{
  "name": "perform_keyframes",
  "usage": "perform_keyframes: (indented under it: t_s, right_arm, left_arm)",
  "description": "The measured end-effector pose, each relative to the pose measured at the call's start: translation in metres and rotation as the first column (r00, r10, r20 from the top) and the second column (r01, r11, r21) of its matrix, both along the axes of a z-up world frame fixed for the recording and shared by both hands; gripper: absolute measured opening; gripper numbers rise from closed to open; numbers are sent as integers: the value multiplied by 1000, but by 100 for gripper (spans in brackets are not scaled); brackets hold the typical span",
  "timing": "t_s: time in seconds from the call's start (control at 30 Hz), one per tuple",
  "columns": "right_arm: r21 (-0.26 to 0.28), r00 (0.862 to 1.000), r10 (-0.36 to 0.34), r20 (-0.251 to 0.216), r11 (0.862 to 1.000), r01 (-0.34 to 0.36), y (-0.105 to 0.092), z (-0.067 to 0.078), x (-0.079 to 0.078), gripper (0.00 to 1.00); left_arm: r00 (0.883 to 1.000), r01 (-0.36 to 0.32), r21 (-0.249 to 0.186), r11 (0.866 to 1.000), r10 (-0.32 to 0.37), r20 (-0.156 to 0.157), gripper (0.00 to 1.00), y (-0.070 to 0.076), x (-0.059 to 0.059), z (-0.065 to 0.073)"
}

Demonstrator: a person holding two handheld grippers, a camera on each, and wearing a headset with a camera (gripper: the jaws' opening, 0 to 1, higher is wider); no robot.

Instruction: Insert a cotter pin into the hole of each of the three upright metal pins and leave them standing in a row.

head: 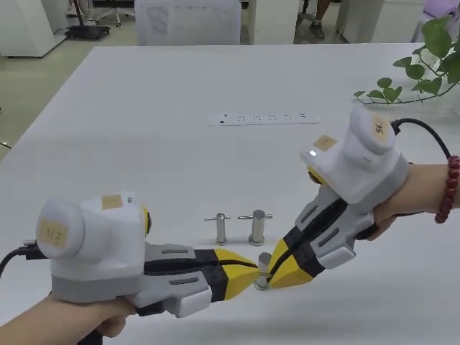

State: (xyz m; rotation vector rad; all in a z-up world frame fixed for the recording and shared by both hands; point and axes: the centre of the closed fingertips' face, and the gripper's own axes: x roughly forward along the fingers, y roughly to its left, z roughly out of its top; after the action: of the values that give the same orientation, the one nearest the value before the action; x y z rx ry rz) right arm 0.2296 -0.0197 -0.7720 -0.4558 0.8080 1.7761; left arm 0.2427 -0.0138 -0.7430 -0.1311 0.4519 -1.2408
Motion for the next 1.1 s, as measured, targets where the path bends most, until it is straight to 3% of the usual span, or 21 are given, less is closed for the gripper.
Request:
perform_keyframes:
  t_s: [0.33,0.57,0.8,1.1]
  right_arm:
    - [-24,999,11,36,1000,-10,-2,-1,-3,3]
    - [-75,998,0,55,997,4,-8,-5,0,3]
    - [-156,996,-43,80,986,55,-21,-12,11,3]
    - [-231,990,-62,123,969,89,-35,-19,22,3]
  left_arm:
    - [1000,-3,20,1000,2,27,1,-2,-1,-3]
    - [998,-22,39,999,20,52,3,-4,0,-6]
    - [995,-77,25,997,75,70,20,0,8,-7]
    - [987,-124,21,992,121,102,32,3,17,-9]
